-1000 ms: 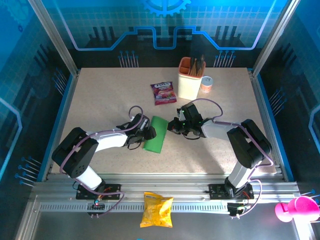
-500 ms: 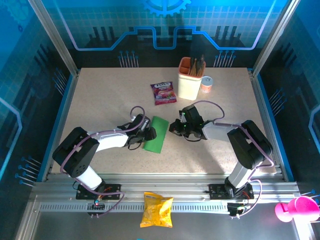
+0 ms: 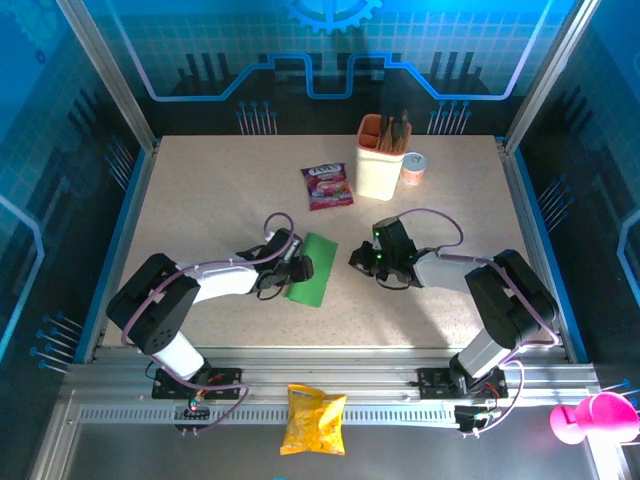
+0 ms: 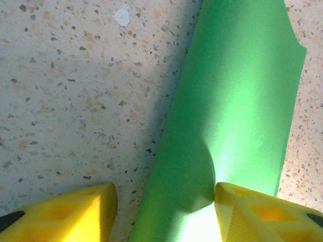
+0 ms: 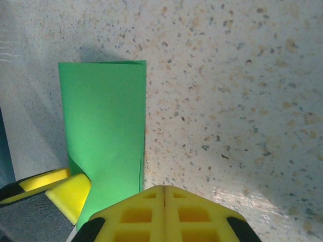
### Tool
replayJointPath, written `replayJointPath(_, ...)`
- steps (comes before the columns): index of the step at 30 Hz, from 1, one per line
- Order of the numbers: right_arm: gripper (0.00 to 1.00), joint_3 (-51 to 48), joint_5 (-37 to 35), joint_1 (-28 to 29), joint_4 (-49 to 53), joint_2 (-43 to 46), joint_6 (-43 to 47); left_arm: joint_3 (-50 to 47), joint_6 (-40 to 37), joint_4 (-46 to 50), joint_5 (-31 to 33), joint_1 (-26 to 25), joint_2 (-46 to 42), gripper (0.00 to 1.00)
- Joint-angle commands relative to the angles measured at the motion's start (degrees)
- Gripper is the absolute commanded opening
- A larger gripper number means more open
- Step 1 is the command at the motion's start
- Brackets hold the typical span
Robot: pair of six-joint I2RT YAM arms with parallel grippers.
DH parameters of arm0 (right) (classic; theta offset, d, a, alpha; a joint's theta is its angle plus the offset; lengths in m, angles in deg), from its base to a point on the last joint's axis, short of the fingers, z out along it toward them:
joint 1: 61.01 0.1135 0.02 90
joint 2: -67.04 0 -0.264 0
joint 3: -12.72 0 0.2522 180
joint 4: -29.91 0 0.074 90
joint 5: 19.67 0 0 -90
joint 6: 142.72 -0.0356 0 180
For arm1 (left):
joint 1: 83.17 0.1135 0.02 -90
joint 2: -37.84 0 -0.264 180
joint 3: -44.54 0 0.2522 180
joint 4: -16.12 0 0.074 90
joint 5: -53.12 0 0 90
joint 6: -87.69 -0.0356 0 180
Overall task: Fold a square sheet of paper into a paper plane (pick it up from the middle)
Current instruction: Hold the square sheet of paper at the center of the table.
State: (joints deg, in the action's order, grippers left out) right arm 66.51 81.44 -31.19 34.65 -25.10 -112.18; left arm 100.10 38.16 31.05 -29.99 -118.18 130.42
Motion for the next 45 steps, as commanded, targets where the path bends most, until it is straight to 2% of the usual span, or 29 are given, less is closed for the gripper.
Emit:
replayJointPath(1, 0.0, -0.15, 1.21, 0.21, -2.64, -0.24, -0.68, 0.01, -0.52, -0.79, -2.88, -1.03, 3.57, 0.55)
replayJointPath(10, 0.0, 5.83, 6.79, 4.6, -2.46, -6.11, 1.8, 0.12, 0.23, -0.97, -2.59, -1.03, 3.95, 0.55)
replayJointPath(21, 0.0, 9.88, 8.24, 8.62, -0.72, -11.34, 2.15, 0.22, 0.31, -0.91, -2.59, -1.03, 4.35, 0.55)
replayJointPath(31, 0.0, 11.77, 8.85, 9.38, 0.24, -14.55, 1.72, 0.65, 0.66, -1.12, -3.03, -1.03, 4.75, 0.55)
replayJointPath(39, 0.0, 12.65, 7.48, 9.2, 6.1, -16.27, 0.84, 2.24, 0.89, 1.03, -3.97, -0.86, 3.42, 0.55)
replayJointPath(41, 0.0, 12.66, 6.93, 9.2, 7.69, -16.49, 0.83, 3.58, 0.48, 2.93, -4.25, -0.47, 2.09, 0.57)
replayJointPath(45, 0.0, 12.66, 5.94, 9.03, 9.78, -16.88, 0.74, 6.95, -0.62, 6.66, -5.94, 1.22, -1.3, 0.68)
